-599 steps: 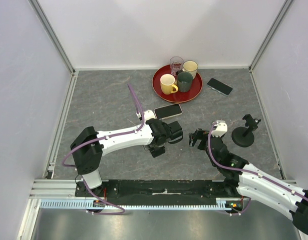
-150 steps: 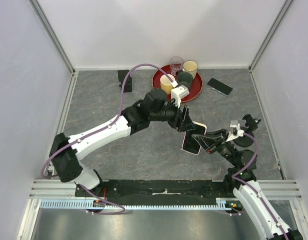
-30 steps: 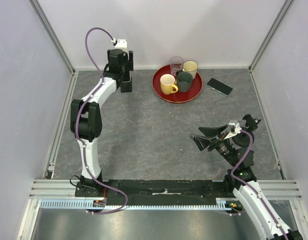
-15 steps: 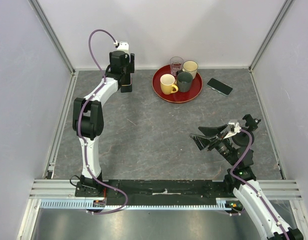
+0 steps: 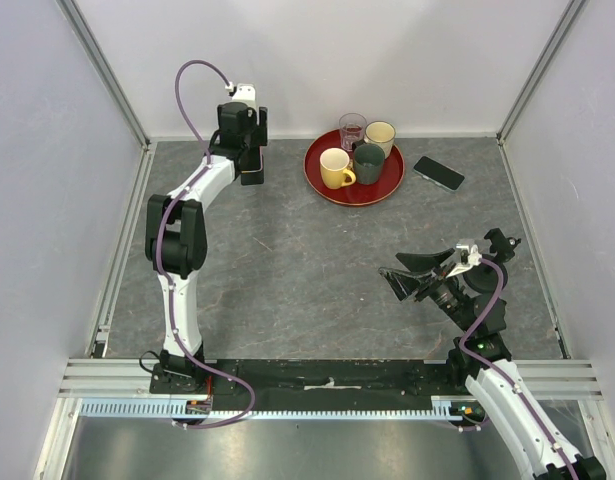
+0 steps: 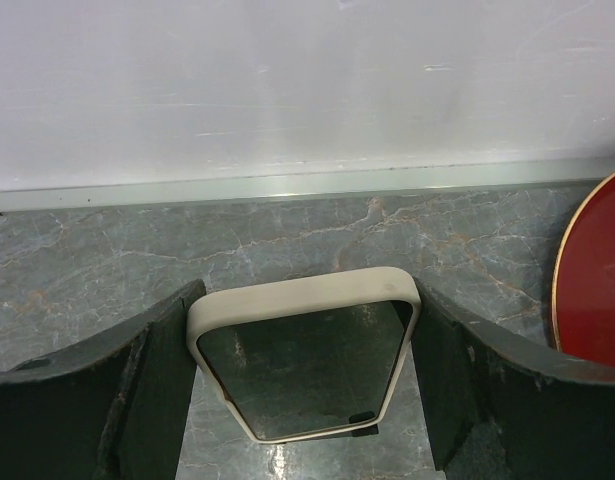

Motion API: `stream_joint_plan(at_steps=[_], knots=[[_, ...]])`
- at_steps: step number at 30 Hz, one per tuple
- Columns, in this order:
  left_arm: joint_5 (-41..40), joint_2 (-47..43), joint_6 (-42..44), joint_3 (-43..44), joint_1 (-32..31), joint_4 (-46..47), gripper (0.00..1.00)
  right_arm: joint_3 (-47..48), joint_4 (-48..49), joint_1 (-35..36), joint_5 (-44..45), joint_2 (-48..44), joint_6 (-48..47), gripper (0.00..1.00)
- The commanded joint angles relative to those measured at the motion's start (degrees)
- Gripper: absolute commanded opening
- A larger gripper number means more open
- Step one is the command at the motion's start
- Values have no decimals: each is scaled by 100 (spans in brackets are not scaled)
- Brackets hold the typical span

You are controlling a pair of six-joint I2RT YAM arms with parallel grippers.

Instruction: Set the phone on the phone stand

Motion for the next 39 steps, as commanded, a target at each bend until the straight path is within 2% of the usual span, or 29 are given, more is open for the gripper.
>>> stream_joint_plan(at_steps=[1, 9, 23, 29, 33, 37, 39], knots=[[42, 51, -99, 161, 137, 332, 2, -833, 353, 14, 5, 72, -1, 93], [587, 78, -301, 161, 348, 412, 2, -842, 441, 14, 5, 178, -10, 93], [719, 253, -1022, 249, 427, 16, 2, -851, 538, 14, -4, 283, -18, 93], [877, 324, -952, 354, 418, -107, 2, -859, 547, 14, -12, 274, -1, 93], [517, 341, -943, 433, 418, -283, 2, -859, 547, 14, -12, 266, -1, 93], [499, 377, -873, 460, 418, -300, 10, -859, 556, 14, -12, 274, -1, 93], [499, 429, -881, 486, 418, -300, 20, -859, 556, 14, -12, 274, -10, 93]])
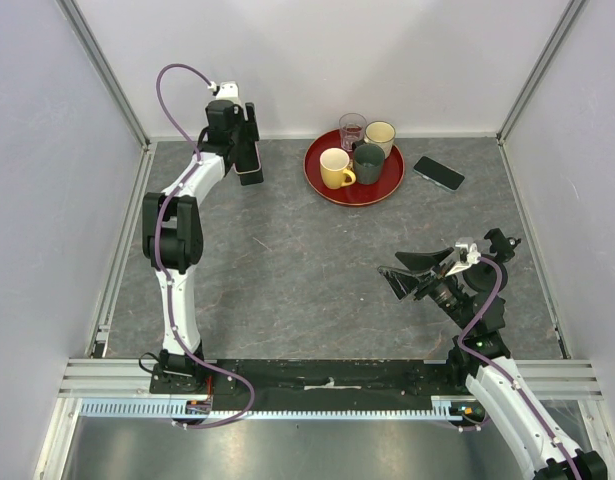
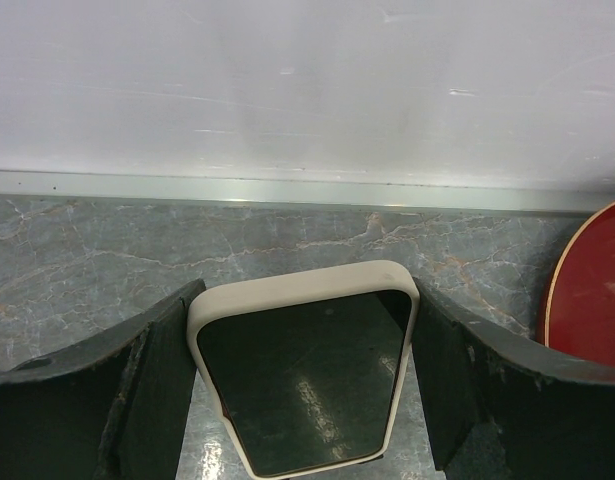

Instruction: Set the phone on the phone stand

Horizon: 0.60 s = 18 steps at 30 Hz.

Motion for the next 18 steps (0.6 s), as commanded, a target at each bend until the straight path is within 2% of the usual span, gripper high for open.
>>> stream_joint_plan(at_steps=[1, 4, 9, 10, 11, 13, 18], knots=[[-113, 147, -138, 224, 10, -263, 29, -868, 304, 14, -12, 3, -1, 93], [-78, 191, -156, 259, 10, -263, 46, -859, 304, 14, -12, 3, -1, 93], [-78, 183, -174, 330, 10, -456, 62, -868, 357, 5, -21, 38, -1, 93], [-78, 165, -191, 347, 10, -474, 79, -877, 374, 5, -21, 39, -10, 93], [-78, 156, -208, 356, 10, -492, 86, -868, 401, 14, -30, 56, -18, 93], [-121, 60, -305, 373, 10, -553, 91, -868, 427, 14, -39, 91, -10, 93], [-16, -142, -472, 409, 10, -597, 93, -859, 445, 14, -100, 83, 8, 93]])
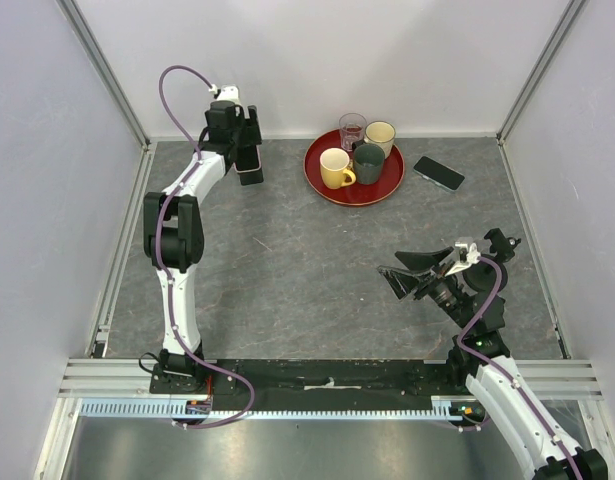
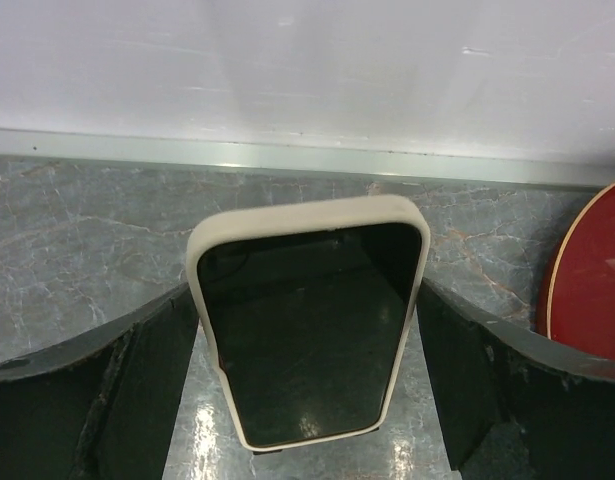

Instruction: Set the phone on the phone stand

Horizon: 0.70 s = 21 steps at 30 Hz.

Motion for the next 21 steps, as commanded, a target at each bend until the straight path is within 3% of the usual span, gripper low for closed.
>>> stream_joint_plan(at_steps=[1, 12, 17, 21], knots=[[-18, -245, -376, 253, 10, -140, 94, -868, 342, 14, -87, -18, 25, 93], [-719, -1254, -1175, -89, 18, -904, 96, -824, 149, 14, -8, -54, -1, 93], [-1152, -2274, -1957, -1063, 10, -1230, 97, -754, -53, 14, 132, 96, -53, 93], [-671, -3328, -2852, -2457, 10, -1178, 98, -719, -80, 14, 159, 210, -54, 93]])
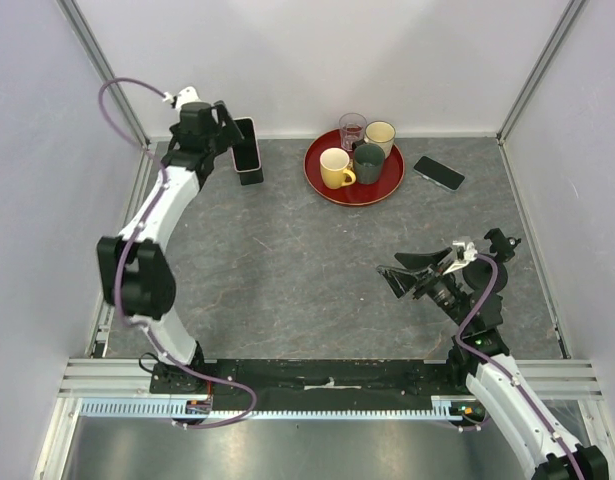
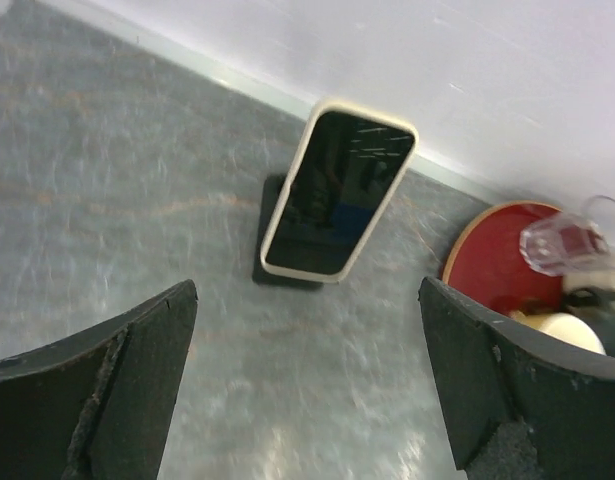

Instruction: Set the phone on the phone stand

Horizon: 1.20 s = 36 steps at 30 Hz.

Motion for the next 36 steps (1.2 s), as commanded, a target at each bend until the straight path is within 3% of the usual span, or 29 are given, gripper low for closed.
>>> stream_joint_plan(at_steps=[1, 4, 6, 11, 14, 18, 21, 29, 33, 36], knots=[[216, -1368, -1352, -1235, 10, -34, 98, -710, 40, 14, 115, 123, -51, 94], [1059, -2133, -2012, -2456, -139, 482, 98, -710, 67, 14, 115, 211, -34, 94], [1412, -2364, -2171, -3045, -577, 844, 98, -719, 84, 14, 124, 272, -16, 94], [1674, -2646, -1865, -3285, -1982, 897, 97, -675, 84, 14, 177, 430, -8, 94], [1930, -2638, -1654, -3224, -2510, 993, 96, -657, 23, 14, 326, 553, 28, 93], [2589, -2506, -673, -3128, -2969, 1144, 90, -569, -91, 5, 519, 773, 63, 94], [3265, -2488, -722, -3083, -2996, 976, 89, -438, -258, 14, 669, 1001, 72, 94], [5329, -2111, -1204, -2775, -2987, 1300, 88, 713, -2822, 14, 1380, 547, -43, 93], [5579, -2119, -1460, -2872, -2996, 1583, 88, 1372, -4386, 14, 2345, 10, -69, 93], [5543, -2189, -1372, -2837, -2979, 1513, 88, 1935, -5504, 14, 3540, -237, 315, 94]])
